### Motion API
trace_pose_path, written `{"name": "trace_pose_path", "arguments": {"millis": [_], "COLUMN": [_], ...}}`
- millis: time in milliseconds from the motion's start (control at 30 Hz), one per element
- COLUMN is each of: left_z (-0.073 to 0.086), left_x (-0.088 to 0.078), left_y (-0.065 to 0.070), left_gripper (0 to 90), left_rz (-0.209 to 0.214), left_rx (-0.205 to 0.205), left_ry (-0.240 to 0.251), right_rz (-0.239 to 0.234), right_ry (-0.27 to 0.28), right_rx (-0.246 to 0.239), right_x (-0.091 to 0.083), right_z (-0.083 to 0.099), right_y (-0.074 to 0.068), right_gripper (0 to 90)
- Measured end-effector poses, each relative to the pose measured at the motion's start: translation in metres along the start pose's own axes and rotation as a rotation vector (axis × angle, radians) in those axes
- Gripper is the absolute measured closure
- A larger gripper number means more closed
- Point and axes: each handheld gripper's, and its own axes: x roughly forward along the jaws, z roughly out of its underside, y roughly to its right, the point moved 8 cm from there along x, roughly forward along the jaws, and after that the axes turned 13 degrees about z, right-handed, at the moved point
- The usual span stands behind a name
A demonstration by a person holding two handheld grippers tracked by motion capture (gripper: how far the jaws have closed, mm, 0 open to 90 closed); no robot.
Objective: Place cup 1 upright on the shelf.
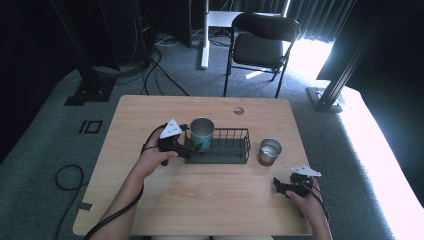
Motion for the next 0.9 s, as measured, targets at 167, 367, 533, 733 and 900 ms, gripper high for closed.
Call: {"name": "trace_pose_path", "arguments": {"millis": [167, 367, 533, 733, 900], "left_z": [0.005, 0.012, 0.024, 0.035, 0.048], "left_x": [-0.008, -0.020, -0.032, -0.045, -0.057], "left_y": [0.002, 0.000, -0.004, -0.006, -0.007], "left_gripper": [3.2, 3.3, 3.2, 3.2, 3.3], "left_rz": [-0.009, -0.025, -0.048, -0.071, -0.088], "left_rx": [-0.009, -0.028, -0.050, -0.064, -0.085], "left_ry": [0.003, 0.006, -0.006, -0.013, -0.027], "right_rz": [0.000, 0.000, 0.000, 0.000, 0.000], "right_ry": [0.000, 0.000, 0.000, 0.000, 0.000], "right_rx": [0.000, 0.000, 0.000, 0.000, 0.000], "right_x": [0.000, 0.000, 0.000, 0.000, 0.000], "right_z": [0.000, 0.000, 0.000, 0.000, 0.000], "right_y": [0.000, 0.000, 0.000, 0.000, 0.000], "right_gripper": [11.6, 11.6, 11.6, 11.6, 11.6]}}
